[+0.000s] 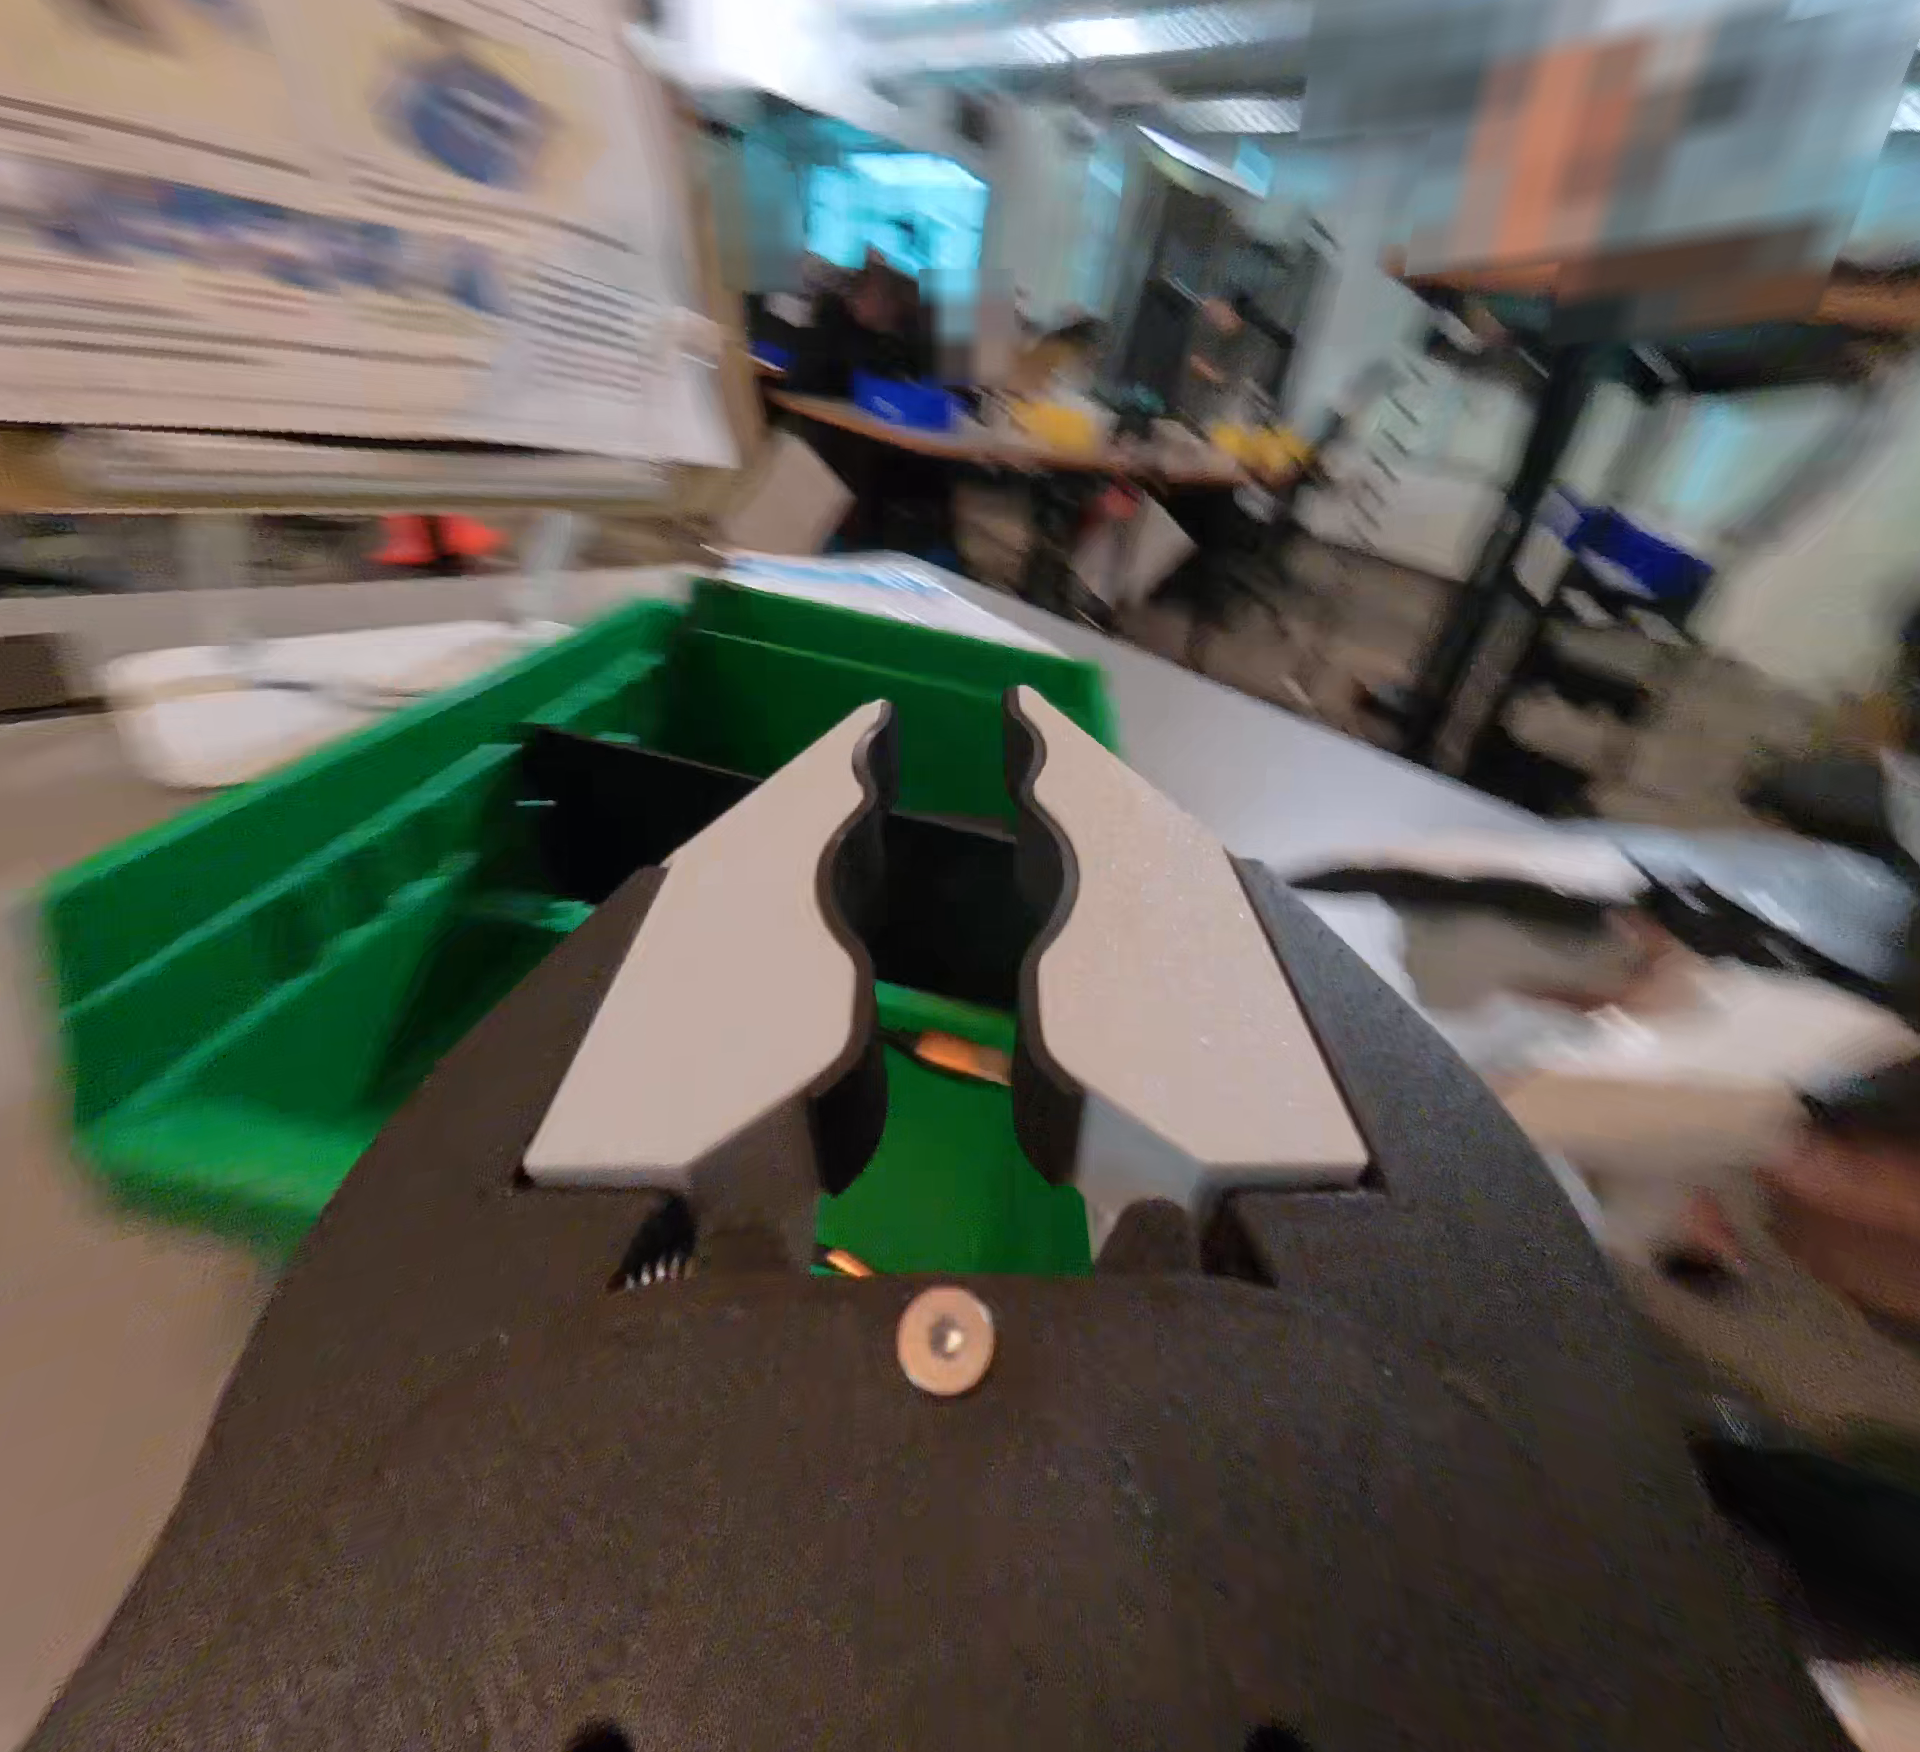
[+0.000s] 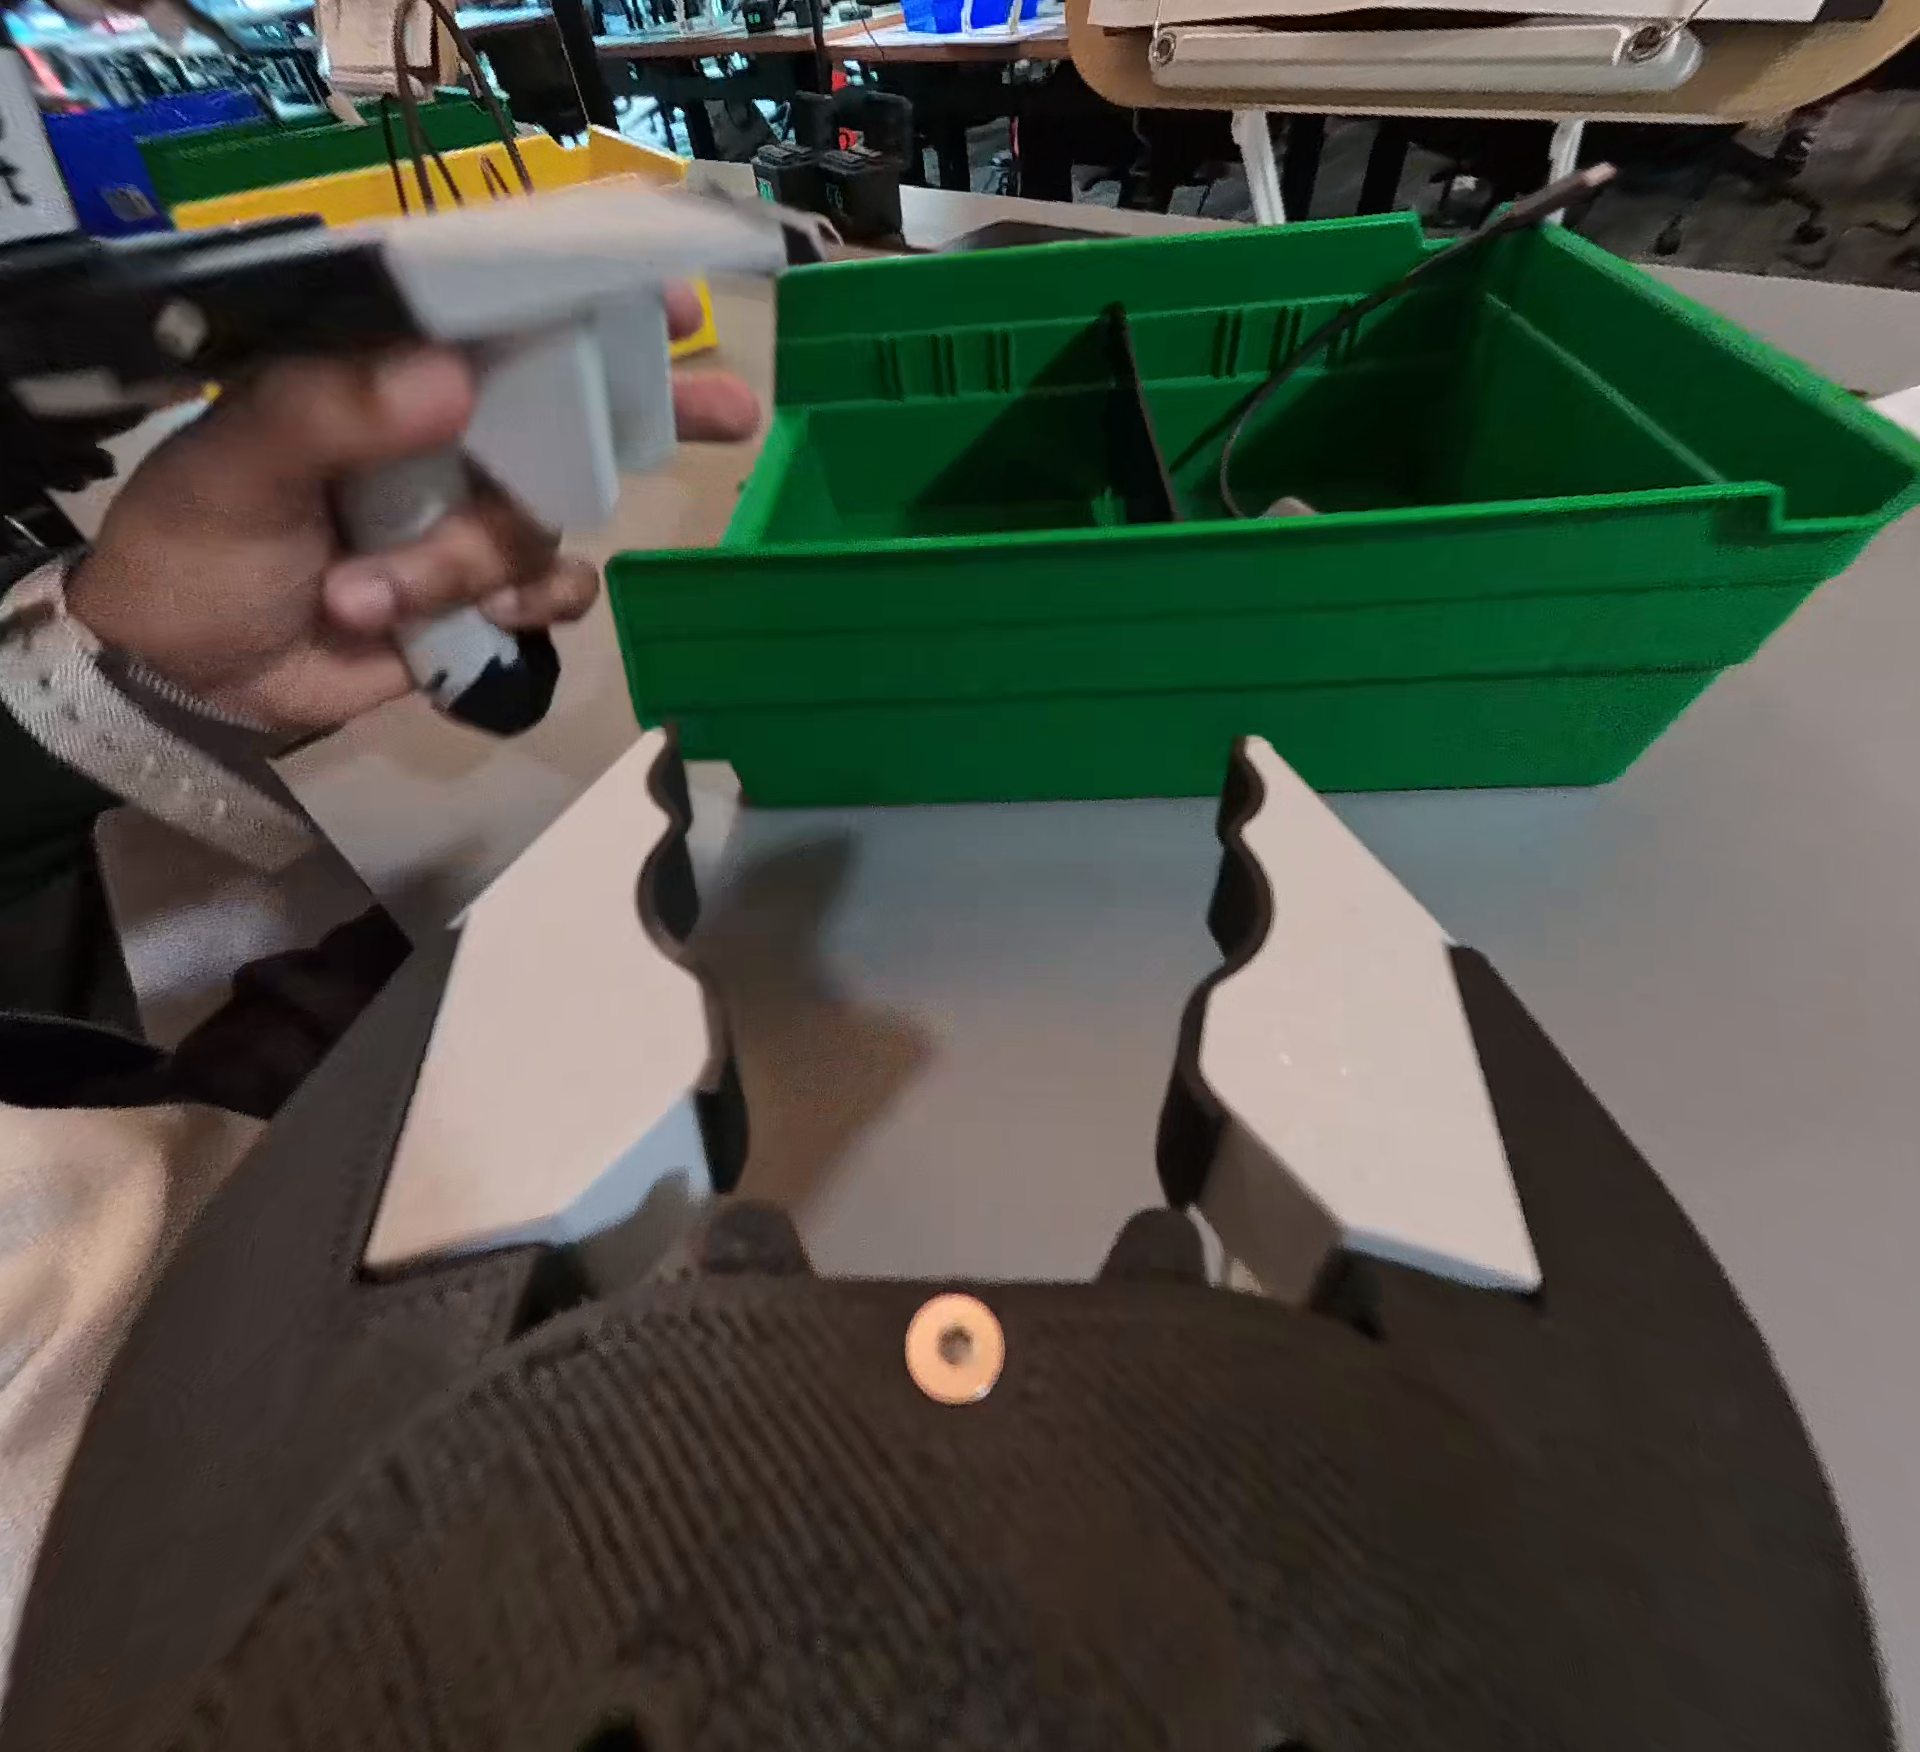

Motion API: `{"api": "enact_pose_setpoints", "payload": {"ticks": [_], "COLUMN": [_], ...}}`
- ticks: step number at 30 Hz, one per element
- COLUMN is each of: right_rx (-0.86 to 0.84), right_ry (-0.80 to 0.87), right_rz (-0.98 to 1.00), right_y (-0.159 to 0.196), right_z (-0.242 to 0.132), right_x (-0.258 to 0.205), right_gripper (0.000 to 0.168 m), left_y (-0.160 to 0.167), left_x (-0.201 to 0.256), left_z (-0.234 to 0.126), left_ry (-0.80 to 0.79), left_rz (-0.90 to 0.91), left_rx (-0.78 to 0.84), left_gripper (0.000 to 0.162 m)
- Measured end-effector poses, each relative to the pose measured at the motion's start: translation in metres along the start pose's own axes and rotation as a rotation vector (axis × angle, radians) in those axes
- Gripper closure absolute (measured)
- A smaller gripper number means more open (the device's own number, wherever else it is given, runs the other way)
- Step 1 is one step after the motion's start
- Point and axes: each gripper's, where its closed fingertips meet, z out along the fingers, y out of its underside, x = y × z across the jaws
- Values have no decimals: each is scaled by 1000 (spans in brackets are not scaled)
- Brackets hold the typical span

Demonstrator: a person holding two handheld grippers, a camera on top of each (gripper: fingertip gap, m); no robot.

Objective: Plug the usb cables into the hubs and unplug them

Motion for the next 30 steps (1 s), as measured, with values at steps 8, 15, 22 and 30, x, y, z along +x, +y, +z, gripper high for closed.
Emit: {"api": "enact_pose_setpoints", "payload": {"ticks": [8,15,22,30], "right_rx": [-60,-207,-236,-106], "right_ry": [-31,-167,-102,184], "right_rz": [-137,-24,94,145], "right_y": [13,43,47,8], "right_z": [12,21,17,-34], "right_x": [-24,-40,-13,84], "right_gripper": [53,60,74,48], "left_y": [15,65,77,109], "left_x": [-176,-189,-140,-8], "left_z": [-34,-2,-2,7], "left_ry": [-524,-249,-165,173], "left_rz": [274,-63,49,235], "left_rx": [-143,-365,-425,-518], "left_gripper": [89,90,105,126]}}
